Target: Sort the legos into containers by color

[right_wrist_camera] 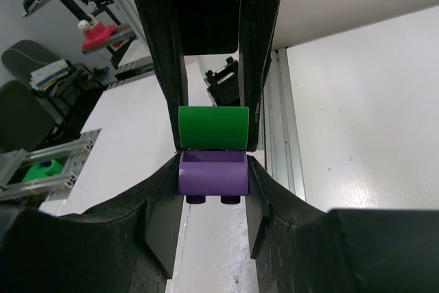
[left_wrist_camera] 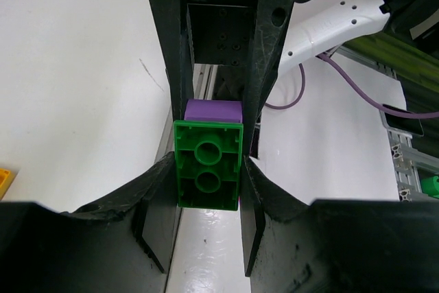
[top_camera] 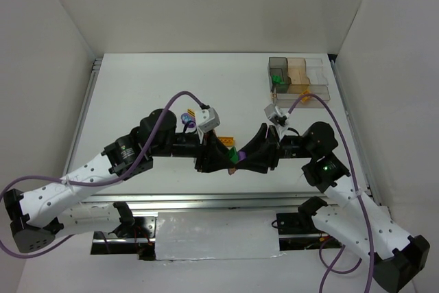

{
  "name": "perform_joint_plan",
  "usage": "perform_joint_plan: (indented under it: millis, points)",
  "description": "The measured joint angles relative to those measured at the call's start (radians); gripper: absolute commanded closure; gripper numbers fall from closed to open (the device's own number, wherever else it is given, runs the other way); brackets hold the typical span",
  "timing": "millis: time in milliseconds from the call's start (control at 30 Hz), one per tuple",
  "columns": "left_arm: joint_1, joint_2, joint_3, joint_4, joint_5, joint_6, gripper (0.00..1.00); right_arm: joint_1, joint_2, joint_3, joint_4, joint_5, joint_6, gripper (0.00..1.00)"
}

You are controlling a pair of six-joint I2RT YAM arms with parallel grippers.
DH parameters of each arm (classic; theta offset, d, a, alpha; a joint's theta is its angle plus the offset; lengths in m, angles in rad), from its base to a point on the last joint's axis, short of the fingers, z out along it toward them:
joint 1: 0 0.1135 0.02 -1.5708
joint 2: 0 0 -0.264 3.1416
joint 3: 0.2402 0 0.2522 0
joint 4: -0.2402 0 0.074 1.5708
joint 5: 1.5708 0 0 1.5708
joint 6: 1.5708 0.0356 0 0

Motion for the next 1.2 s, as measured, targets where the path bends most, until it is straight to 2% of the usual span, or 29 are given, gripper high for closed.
perform_joint_plan:
  millis: [133,300,433,533,600,700,767,833,967,1067,1200]
  points:
    - [0.021,-0.019,-0.001,-0.019,-0.008,-0.002,1.0,-0.047,0.035,-0.006,0.035,-0.069,-0.016,1.0]
    - [0.04,-0.122,0.011,-0.057,-0.019,-0.003,1.0,-0.132,0.068,-0.048,0.039,-0.134,-0.02,1.0]
    - [0.04,-0.147,0.037,-0.077,-0.057,-0.002,1.0,-0.166,0.08,-0.05,0.009,-0.098,-0.042,1.0]
    - [0.041,-0.137,0.063,-0.132,-0.13,-0.004,1.0,-0.195,0.087,-0.026,-0.081,0.127,-0.067,1.0]
    - [0.041,-0.129,0.079,-0.191,-0.212,-0.007,1.0,-0.207,0.146,0.038,-0.168,0.397,-0.061,1.0]
    - [0.042,-0.121,0.085,-0.282,-0.329,-0.008,1.0,-0.262,0.344,0.231,-0.267,0.823,-0.014,1.0]
    - [0.043,-0.118,0.083,-0.344,-0.394,-0.007,1.0,-0.321,0.52,0.378,-0.295,1.043,0.004,1.0]
    - [0.043,-0.13,0.062,-0.374,-0.437,-0.006,1.0,-0.379,0.69,0.509,-0.326,1.188,0.018,1.0]
    - [0.047,-0.22,-0.05,-0.397,-0.49,-0.005,1.0,-0.488,1.007,0.803,-0.433,1.346,0.031,1.0]
    - [0.051,-0.29,-0.114,-0.412,-0.506,-0.005,1.0,-0.547,1.219,1.042,-0.507,1.409,0.011,1.0]
    - [0.063,-0.308,-0.131,-0.412,-0.526,-0.002,1.0,-0.59,1.439,1.312,-0.573,1.445,-0.018,1.0]
